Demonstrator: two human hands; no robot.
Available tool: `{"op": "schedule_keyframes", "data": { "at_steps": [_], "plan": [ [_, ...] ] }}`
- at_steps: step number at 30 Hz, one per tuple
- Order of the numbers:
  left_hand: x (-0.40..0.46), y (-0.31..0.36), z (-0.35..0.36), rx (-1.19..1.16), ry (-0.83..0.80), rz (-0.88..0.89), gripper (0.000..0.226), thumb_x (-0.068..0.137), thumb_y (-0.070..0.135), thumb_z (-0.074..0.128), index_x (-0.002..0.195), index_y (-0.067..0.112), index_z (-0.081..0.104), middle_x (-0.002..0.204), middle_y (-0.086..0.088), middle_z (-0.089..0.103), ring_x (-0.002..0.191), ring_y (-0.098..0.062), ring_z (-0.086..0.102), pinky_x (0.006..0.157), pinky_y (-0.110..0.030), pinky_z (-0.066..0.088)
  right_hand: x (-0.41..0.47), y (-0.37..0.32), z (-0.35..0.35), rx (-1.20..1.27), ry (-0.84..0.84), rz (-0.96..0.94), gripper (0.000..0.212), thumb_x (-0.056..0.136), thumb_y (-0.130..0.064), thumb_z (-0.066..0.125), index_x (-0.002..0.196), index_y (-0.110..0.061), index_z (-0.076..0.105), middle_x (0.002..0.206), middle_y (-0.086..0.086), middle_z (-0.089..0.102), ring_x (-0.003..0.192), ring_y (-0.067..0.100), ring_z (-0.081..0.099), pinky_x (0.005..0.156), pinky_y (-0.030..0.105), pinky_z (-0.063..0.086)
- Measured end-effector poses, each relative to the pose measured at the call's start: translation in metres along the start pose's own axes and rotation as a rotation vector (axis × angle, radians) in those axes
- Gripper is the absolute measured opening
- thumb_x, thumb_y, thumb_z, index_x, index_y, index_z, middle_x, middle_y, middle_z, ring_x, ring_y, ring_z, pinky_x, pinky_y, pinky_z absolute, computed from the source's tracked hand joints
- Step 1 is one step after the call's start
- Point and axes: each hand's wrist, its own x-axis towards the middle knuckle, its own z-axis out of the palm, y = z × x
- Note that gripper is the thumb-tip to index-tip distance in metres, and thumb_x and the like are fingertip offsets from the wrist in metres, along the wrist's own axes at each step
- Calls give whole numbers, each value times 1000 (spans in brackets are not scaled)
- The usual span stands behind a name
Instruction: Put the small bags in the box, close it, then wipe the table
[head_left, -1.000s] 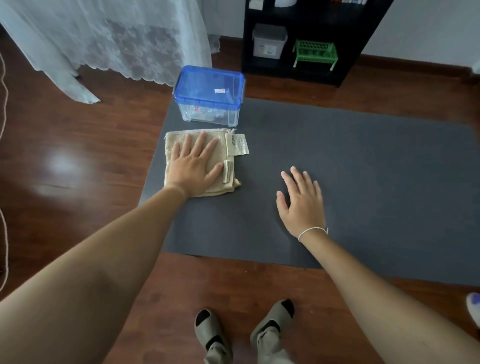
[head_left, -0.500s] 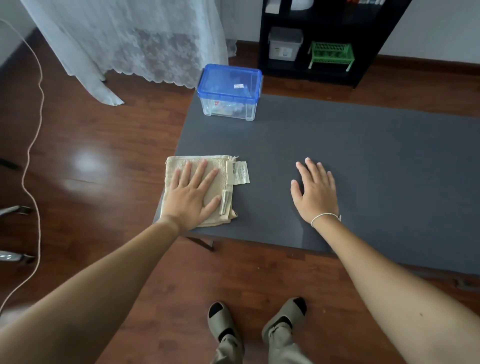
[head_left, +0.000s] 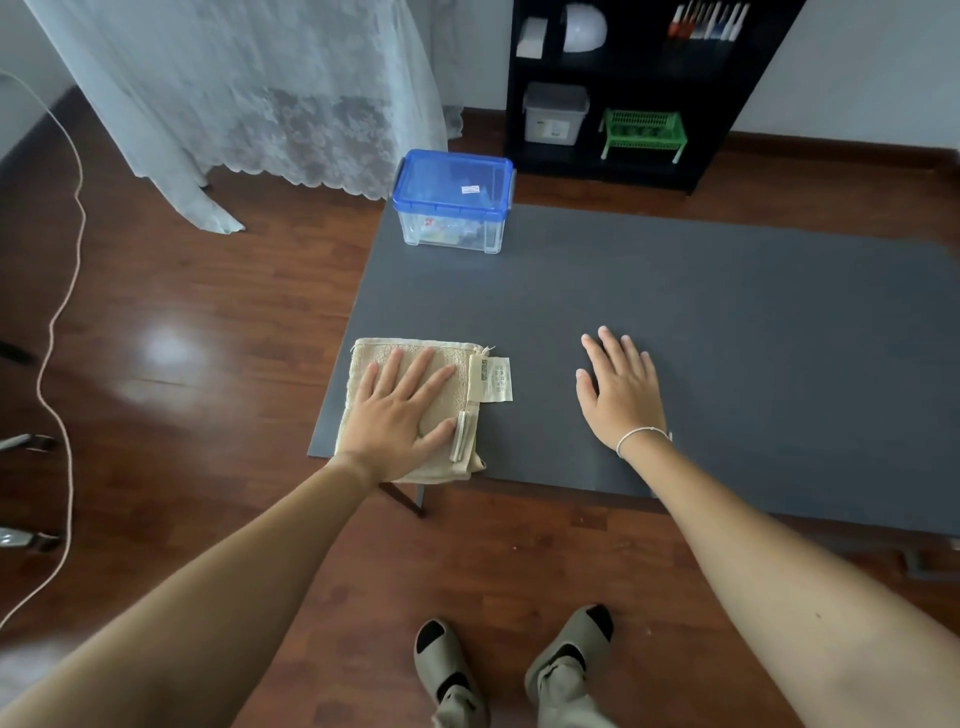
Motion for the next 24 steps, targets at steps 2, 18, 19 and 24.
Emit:
{"op": "schedule_keyframes", "data": {
  "at_steps": [2, 18, 19, 24],
  "plan": [
    [4, -2, -1, 11, -4, 3, 69, 82, 68, 13, 145, 42, 6, 159, 7, 5, 147, -26, -2, 117, -43, -4, -2, 2, 0, 7, -6, -9, 47, 96, -30, 36, 142, -21, 32, 155, 2, 25, 143, 28, 19, 117, 45, 12],
    [7, 12, -15, 14, -48, -117, 67, 85, 59, 23, 147, 35, 14, 160, -2, 9, 147, -27, 4, 118, -46, 9, -26, 50, -31, -1, -110, -14, 48, 96, -38, 36, 142, -26, 32, 156, 2, 23, 142, 29, 20, 115, 45, 17],
    [10, 17, -17, -5, -48, -126, 64, 88, 57, 27, 147, 35, 14, 160, -3, 8, 147, -26, 3, 118, -46, 8, -25, 59, -36, -2, -111, 7, 48, 96, -39, 35, 143, -26, 31, 156, 3, 23, 142, 29, 20, 114, 46, 18],
    [33, 63, -32, -134, 6, -151, 60, 92, 46, 38, 147, 33, 17, 159, -4, 8, 146, -27, 6, 118, -43, 8, -25, 104, -66, 6, -97, 73, 50, 96, -41, 35, 143, -27, 29, 156, 2, 21, 142, 27, 19, 114, 46, 18]
  ]
}}
